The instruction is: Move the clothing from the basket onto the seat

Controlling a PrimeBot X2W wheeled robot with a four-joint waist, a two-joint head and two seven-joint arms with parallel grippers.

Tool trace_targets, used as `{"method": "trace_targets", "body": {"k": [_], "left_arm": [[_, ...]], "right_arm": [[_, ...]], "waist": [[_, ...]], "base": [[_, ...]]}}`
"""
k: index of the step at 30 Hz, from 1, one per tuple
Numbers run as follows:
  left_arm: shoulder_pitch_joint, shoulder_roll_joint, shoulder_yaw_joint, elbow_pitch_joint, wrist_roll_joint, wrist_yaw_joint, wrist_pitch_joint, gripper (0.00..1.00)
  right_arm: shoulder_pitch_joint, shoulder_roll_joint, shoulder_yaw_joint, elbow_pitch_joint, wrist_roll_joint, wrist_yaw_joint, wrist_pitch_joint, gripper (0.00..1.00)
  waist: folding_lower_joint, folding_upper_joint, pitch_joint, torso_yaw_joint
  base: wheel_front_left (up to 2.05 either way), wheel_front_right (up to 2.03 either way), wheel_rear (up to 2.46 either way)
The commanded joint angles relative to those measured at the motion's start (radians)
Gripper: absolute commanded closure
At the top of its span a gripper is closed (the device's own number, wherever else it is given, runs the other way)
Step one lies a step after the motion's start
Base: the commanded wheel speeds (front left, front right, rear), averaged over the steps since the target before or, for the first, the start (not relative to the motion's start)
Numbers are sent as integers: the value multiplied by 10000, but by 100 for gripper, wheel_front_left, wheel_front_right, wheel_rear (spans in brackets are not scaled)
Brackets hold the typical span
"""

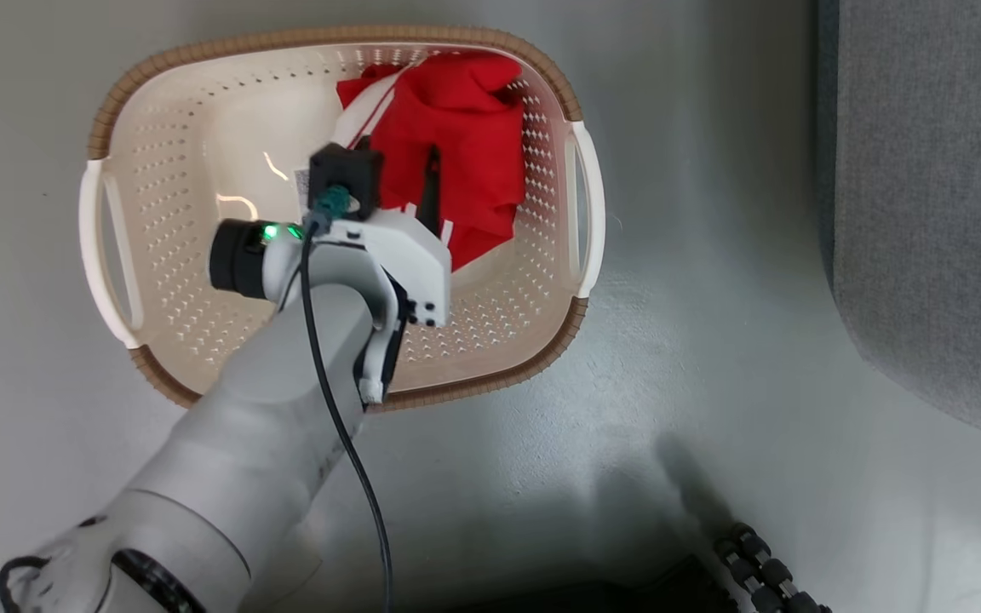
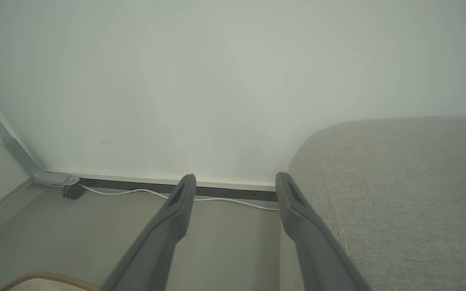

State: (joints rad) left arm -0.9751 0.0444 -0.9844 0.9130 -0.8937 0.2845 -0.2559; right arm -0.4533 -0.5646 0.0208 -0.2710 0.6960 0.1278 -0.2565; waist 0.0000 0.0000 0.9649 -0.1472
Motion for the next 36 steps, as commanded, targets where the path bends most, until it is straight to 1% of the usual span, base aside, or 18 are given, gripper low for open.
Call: {"method": "trace_targets", "body": {"k": [1,3,5,7,8,9,11,14,15,16,17,23,25,30,36], "left_arm": [[-248,58,-32,161,-263,155,-59,0],[-516,58,-236,419,-469,335,-59,0],[-696,58,-419,536,-749,337,-59,0],[-744,58,-679,599,-1127,233,-23,0],[-744,58,-679,599,-1127,233,-23,0],[-775,58,-963,661,-1526,124,94,0],[-787,58,-1248,730,-1891,5,231,0],[-787,58,-1610,821,-2350,-20,277,0],[-771,58,-1724,841,-2467,1,249,10],[-759,58,-1824,850,-2586,29,220,81],[-784,58,-1888,863,-2677,65,161,100],[-499,58,-2253,682,-3021,48,-36,100],[-358,58,-2171,509,-2978,85,-50,100],[347,58,-1512,54,-2137,169,-55,100],[1400,58,-321,-533,-840,117,-57,100]], "right_arm": [[220,-214,60,-244,102,29,-53,0],[189,-206,55,-262,102,29,-53,0],[153,-178,55,-276,117,29,-53,0],[153,-148,66,-249,122,29,-53,0],[153,-148,66,-249,122,29,-53,0],[153,-137,83,-199,139,29,-53,0],[153,-117,89,-168,149,29,-53,0],[124,-97,80,-119,168,29,-53,0],[109,-81,64,-108,186,29,-53,0],[91,-73,42,-105,190,29,-53,0],[66,-61,6,-96,211,29,-53,0],[34,0,-118,56,231,29,-53,0],[87,4,-138,119,219,29,-53,0],[252,27,-86,260,172,29,-53,0],[558,31,174,552,69,29,-53,0]], "waist": [[0,0,165,-114],[0,0,289,-172],[0,0,397,-230],[0,0,440,-261],[0,0,440,-261],[0,0,476,-282],[0,0,503,-298],[0,0,518,-297],[0,0,504,-299],[0,0,489,-300],[0,0,480,-298],[0,0,-20,-175],[0,0,-289,-92],[0,0,-1126,98],[0,0,-2301,361]], "base": [[0,0,0],[0,0,0],[0,0,0],[0,0,0],[0,0,0],[0,0,0],[0,0,0],[0,0,0],[0,0,0],[0,0,0],[0,0,0],[0,0,0],[0,0,0],[0,0,0],[0,0,0]]}}
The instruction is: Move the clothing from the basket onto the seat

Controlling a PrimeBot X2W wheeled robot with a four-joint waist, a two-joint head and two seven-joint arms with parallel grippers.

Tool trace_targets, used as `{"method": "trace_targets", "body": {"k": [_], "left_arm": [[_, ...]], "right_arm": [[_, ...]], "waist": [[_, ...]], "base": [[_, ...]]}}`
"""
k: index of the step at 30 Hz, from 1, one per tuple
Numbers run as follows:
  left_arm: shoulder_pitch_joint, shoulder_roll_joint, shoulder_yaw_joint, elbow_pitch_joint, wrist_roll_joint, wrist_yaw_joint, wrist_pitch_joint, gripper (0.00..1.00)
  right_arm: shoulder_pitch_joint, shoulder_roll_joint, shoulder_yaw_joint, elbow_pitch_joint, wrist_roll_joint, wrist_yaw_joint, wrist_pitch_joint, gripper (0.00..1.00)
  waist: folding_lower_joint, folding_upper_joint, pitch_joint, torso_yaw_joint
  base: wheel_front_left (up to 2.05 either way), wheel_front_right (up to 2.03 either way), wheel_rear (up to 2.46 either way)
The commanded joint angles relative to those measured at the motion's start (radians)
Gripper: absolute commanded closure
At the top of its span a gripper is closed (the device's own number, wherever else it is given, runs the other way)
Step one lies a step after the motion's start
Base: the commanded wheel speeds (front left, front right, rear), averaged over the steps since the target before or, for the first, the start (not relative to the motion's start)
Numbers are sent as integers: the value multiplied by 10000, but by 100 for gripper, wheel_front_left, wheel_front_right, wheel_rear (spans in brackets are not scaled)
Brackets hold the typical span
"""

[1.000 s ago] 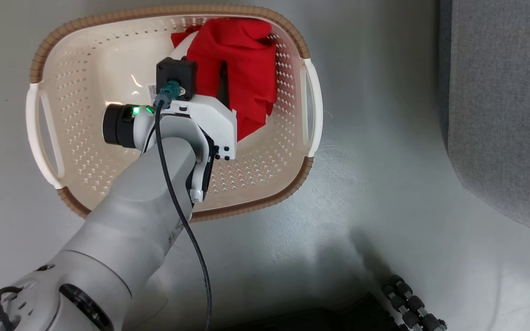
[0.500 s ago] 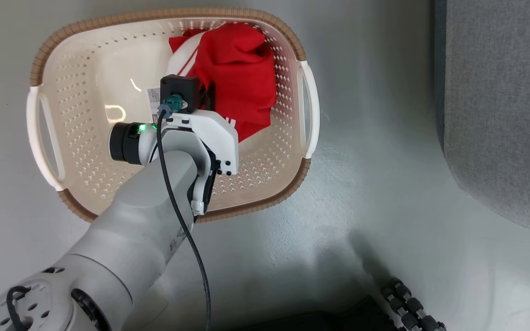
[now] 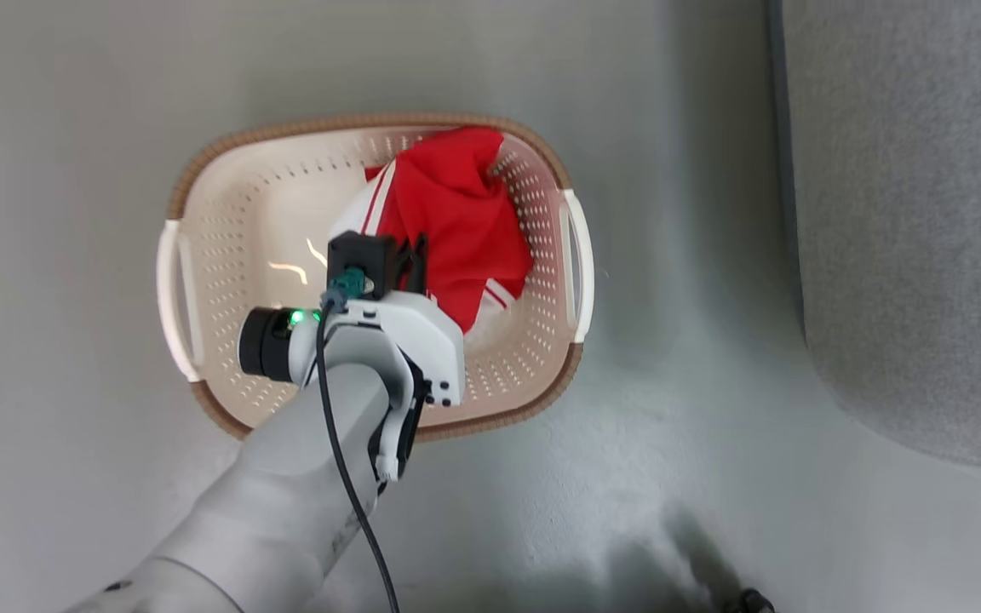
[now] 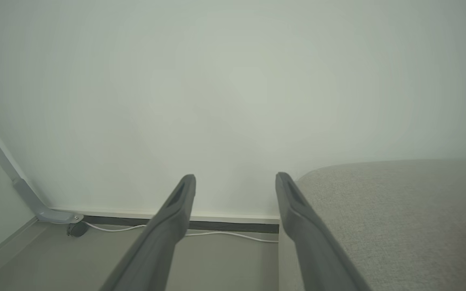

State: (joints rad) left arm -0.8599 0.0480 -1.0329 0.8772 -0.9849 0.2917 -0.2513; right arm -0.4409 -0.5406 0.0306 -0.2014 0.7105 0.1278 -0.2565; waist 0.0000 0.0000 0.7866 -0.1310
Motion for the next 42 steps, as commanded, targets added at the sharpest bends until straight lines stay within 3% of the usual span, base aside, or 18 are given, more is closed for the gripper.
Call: {"method": "trace_targets", "body": {"k": [1,16,27,32,42], "left_arm": [[422,22,334,-288,335,28,-103,100],[3067,22,3377,-2031,3672,-681,-104,100],[4649,22,5463,-3503,5958,-1830,-104,100],[4945,48,5938,-4209,6730,-2269,-104,100],[4730,52,5985,-5224,7496,-2913,-105,100]], "right_arm": [[494,-196,123,-91,-104,29,-53,0],[1300,289,1219,885,-772,29,-53,0],[2143,1132,1971,1996,-1452,29,-53,0],[2524,1404,2192,2327,-1646,29,-53,0],[2867,1819,2525,2913,-2060,29,-53,0]], "waist": [[0,0,-730,247],[0,0,-3802,925],[0,0,-5820,1487],[0,0,-6311,1705],[0,0,-6935,1875]], "base": [[0,0,0],[0,0,0],[0,0,0],[0,0,0],[0,0,0]]}}
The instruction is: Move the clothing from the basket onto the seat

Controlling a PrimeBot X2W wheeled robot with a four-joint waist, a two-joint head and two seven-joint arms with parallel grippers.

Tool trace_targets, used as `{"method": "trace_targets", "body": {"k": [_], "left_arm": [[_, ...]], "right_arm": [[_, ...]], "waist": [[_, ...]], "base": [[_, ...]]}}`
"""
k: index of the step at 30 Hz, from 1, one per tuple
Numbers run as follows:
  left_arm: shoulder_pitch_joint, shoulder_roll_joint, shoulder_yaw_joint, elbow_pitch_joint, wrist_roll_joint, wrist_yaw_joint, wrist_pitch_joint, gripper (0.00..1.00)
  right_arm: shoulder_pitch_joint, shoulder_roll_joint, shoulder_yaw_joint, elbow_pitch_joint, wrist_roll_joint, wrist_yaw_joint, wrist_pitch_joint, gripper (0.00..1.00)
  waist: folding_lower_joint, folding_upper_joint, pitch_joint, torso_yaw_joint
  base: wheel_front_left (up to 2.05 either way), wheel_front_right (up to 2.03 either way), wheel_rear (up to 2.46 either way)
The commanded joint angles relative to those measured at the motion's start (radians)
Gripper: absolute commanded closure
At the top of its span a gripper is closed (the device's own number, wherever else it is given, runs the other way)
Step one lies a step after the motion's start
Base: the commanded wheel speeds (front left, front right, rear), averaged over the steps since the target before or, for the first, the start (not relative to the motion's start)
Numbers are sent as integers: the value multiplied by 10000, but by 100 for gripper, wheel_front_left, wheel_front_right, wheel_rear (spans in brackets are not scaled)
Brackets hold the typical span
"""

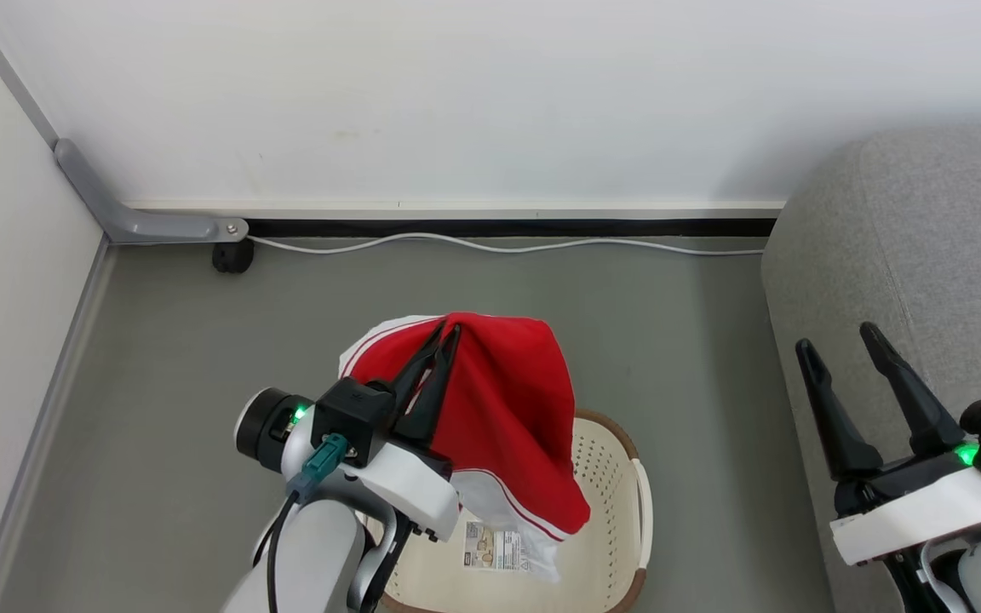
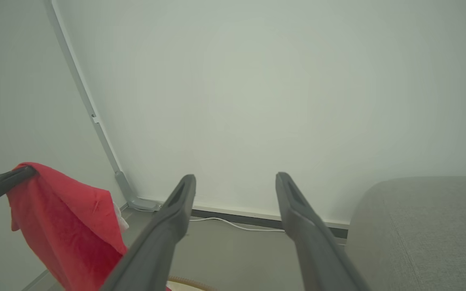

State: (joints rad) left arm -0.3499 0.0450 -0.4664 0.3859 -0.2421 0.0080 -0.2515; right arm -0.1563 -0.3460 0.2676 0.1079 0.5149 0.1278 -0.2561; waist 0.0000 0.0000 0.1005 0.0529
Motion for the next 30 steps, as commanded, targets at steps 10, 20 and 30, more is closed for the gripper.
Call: {"method": "trace_targets", "body": {"k": [10,20,30], "left_arm": [[-1548,162,-354,-1423,476,-600,123,100],[-2639,94,-990,-2039,534,-626,824,100],[-3353,57,-2025,-1920,48,-334,805,100]], "right_arm": [[168,122,360,94,-232,29,-57,0],[78,103,825,-50,-188,29,-57,0],[-416,-258,2328,-1322,-375,29,-57,0]], "waist": [[0,0,-216,91],[0,0,-89,-7],[0,0,73,-57]], "base": [[0,0,0],[0,0,0],[0,0,0]]}}
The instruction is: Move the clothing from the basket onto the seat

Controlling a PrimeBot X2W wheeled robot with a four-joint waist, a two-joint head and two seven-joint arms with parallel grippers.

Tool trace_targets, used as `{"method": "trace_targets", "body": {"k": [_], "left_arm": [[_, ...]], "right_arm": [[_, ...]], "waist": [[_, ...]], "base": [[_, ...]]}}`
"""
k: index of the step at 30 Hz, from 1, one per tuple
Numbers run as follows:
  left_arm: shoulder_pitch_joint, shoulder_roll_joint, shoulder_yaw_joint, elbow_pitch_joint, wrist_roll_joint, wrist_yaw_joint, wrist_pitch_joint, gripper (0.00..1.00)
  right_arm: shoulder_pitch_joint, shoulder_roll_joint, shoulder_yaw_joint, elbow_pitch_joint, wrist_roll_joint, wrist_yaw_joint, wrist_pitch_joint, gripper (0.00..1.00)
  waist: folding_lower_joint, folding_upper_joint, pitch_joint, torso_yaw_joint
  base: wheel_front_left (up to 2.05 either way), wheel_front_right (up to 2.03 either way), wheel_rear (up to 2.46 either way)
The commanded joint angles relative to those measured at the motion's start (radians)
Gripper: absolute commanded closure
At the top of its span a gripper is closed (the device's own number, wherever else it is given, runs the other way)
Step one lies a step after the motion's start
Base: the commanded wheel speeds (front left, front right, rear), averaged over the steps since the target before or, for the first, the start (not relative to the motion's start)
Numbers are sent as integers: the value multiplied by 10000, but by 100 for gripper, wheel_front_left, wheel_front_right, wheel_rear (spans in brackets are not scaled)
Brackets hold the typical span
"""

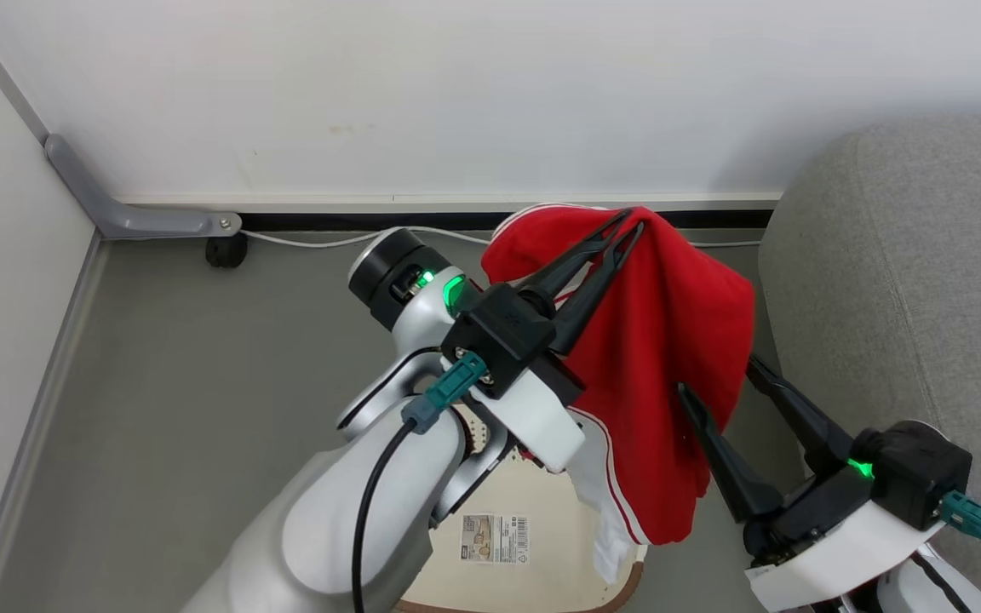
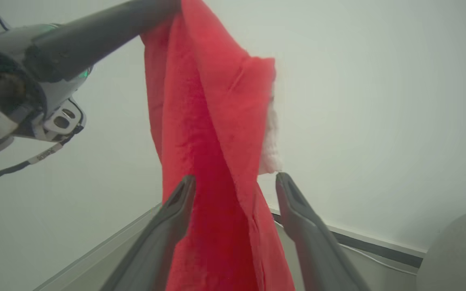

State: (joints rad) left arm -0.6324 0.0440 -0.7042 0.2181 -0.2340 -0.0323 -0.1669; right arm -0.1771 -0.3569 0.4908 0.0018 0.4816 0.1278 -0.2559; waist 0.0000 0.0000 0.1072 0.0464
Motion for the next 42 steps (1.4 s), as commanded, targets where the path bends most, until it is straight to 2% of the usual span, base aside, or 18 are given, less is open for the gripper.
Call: {"method": "trace_targets", "body": {"k": [1,7,12,20,26,27,28,29,30,31,38,39,40,41,42], "left_arm": [[-592,66,213,-253,-131,125,-53,100],[-1010,64,-552,-165,-511,454,-141,100],[-1273,64,-1029,-73,-826,685,-225,100],[-1558,63,-1662,51,-1390,919,-380,100],[-1642,63,-2070,228,-1759,1069,-536,100],[-1647,63,-2113,273,-1815,1096,-565,100],[-1645,63,-2149,329,-1866,1121,-593,100],[-1645,63,-2149,329,-1866,1121,-593,100],[-1627,63,-2195,462,-1950,1170,-647,100],[-1611,63,-2204,528,-1988,1194,-676,100],[-1360,63,-2154,969,-2225,1178,-845,100],[-1298,63,-2160,1065,-2262,1123,-863,94],[-1248,63,-2168,1148,-2279,1063,-880,62],[-1195,63,-2180,1219,-2304,974,-896,18],[-1148,63,-2175,1290,-2316,906,-909,0]], "right_arm": [[-240,-127,107,-381,-70,29,-59,0],[-400,-146,374,-628,-206,29,-59,0],[-565,-100,650,-364,-503,29,-59,0],[-921,365,719,919,-1114,29,-59,0],[-1277,594,1078,2298,-1041,29,-59,0],[-1337,626,1136,2407,-957,29,-59,2],[-1390,643,1177,2471,-885,29,-59,29],[-1390,643,1177,2471,-885,29,-59,29],[-1442,659,1197,2533,-741,29,-59,88],[-1446,650,1196,2523,-677,29,-59,100],[-1307,538,960,2282,-353,29,-59,100],[-1278,518,906,2242,-320,29,-59,100],[-1251,496,872,2202,-286,29,-59,100],[-1231,473,828,2144,-248,29,-59,100],[-1209,446,753,2076,-214,29,-59,100]], "waist": [[0,0,23,29],[0,0,87,253],[0,0,108,460],[0,0,28,731],[0,0,3,828],[0,0,1,833],[0,0,-3,830],[0,0,-3,830],[0,0,-16,806],[0,0,-23,790],[0,0,-61,615],[0,0,-57,579],[0,0,-48,546],[0,0,-35,512],[0,0,-23,483]], "base": [[0,0,0],[0,0,0],[0,0,0],[0,0,0],[0,0,0],[0,0,0],[0,0,0],[0,0,0],[0,0,0],[0,0,0],[0,0,0],[0,0,0],[0,0,0],[0,0,0],[0,0,0]]}}
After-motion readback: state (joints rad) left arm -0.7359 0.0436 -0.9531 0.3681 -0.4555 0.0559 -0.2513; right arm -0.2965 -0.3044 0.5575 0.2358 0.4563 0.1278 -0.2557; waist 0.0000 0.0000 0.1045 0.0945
